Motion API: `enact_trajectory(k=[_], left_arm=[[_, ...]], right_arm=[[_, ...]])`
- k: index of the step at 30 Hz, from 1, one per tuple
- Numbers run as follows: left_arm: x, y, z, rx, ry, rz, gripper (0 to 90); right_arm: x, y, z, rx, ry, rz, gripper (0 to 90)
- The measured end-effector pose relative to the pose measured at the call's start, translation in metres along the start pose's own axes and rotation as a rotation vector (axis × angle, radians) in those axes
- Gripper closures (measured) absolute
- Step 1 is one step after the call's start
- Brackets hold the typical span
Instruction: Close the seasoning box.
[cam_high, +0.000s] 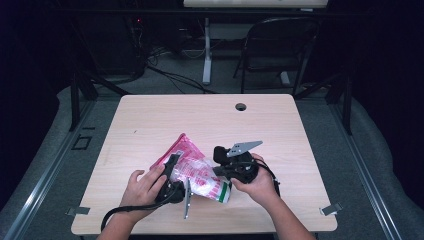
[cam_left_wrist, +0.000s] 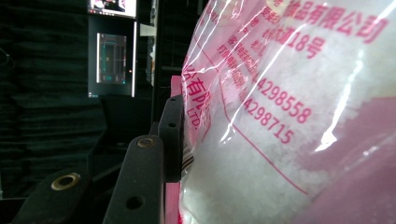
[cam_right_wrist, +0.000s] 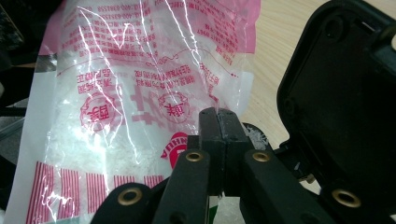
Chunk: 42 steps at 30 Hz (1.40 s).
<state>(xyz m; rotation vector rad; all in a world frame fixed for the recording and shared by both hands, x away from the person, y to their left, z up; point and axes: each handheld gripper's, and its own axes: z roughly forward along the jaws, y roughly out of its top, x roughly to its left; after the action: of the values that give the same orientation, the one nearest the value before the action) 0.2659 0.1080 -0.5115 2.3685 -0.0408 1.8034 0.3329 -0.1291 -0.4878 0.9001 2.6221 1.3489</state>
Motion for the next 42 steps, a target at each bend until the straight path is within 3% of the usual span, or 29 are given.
enact_trajectory(k=[42], left_arm=[[-0.026,-0.012,0.003,0.004,-0.083,-0.188,66.2]], right_arm=[[0.008,0.004,-0.001,-0.002,0.02,-0.019,90.0]])
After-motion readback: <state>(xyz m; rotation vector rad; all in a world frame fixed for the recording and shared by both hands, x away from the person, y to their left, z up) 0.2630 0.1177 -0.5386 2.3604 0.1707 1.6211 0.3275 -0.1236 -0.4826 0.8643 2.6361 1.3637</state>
